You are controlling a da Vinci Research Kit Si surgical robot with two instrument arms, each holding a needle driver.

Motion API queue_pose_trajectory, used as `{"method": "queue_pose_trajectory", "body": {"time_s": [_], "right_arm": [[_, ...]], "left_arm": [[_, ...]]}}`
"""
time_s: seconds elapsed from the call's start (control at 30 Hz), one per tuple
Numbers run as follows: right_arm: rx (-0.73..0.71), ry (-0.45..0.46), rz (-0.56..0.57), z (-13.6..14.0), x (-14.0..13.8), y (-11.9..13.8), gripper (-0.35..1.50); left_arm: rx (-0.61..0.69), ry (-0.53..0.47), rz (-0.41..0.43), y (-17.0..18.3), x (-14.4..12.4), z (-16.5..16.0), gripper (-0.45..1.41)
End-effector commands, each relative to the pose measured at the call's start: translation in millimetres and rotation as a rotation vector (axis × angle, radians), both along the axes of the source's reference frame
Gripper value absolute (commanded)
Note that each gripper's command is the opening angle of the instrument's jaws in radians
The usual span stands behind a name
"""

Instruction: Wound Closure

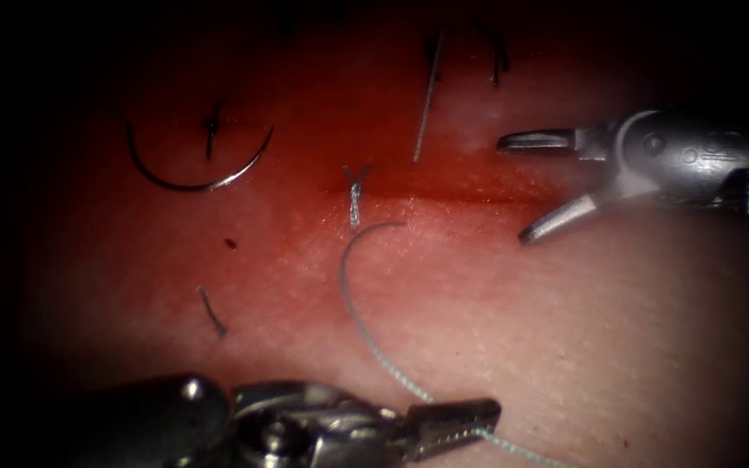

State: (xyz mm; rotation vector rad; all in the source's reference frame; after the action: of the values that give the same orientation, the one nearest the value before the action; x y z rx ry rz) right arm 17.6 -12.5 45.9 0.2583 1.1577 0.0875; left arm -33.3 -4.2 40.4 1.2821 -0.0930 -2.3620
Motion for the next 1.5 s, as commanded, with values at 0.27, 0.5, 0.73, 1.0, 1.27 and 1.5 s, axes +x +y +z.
{"method": "queue_pose_trajectory", "body": {"time_s": [0.27,0.5,0.73,1.0,1.27,1.5], "right_arm": [[-0.105,0.133,-0.061,-0.9,9.5,-1.0,1.26],[-0.163,0.168,-0.098,-1.4,13.1,-2.2,1.23],[-0.193,0.182,-0.105,-1.0,15.0,-3.1,1.16],[-0.229,0.201,-0.075,-1.5,16.0,-2.4,1.14],[-0.242,0.217,-0.090,-1.1,16.7,-2.8,0.07],[-0.244,0.227,-0.151,-0.1,16.6,-3.2,-0.35]], "left_arm": [[-0.007,0.016,0.014,2.7,2.9,0.3,-0.45],[-0.027,0.024,-0.018,4.2,3.8,1.3,-0.45],[-0.031,0.021,-0.020,4.2,3.8,1.0,-0.45],[-0.032,0.023,-0.021,4.2,3.9,1.0,-0.45],[-0.033,0.023,-0.021,4.2,4.0,1.0,-0.45],[-0.037,0.011,-0.042,4.7,3.8,1.0,0.32]]}}
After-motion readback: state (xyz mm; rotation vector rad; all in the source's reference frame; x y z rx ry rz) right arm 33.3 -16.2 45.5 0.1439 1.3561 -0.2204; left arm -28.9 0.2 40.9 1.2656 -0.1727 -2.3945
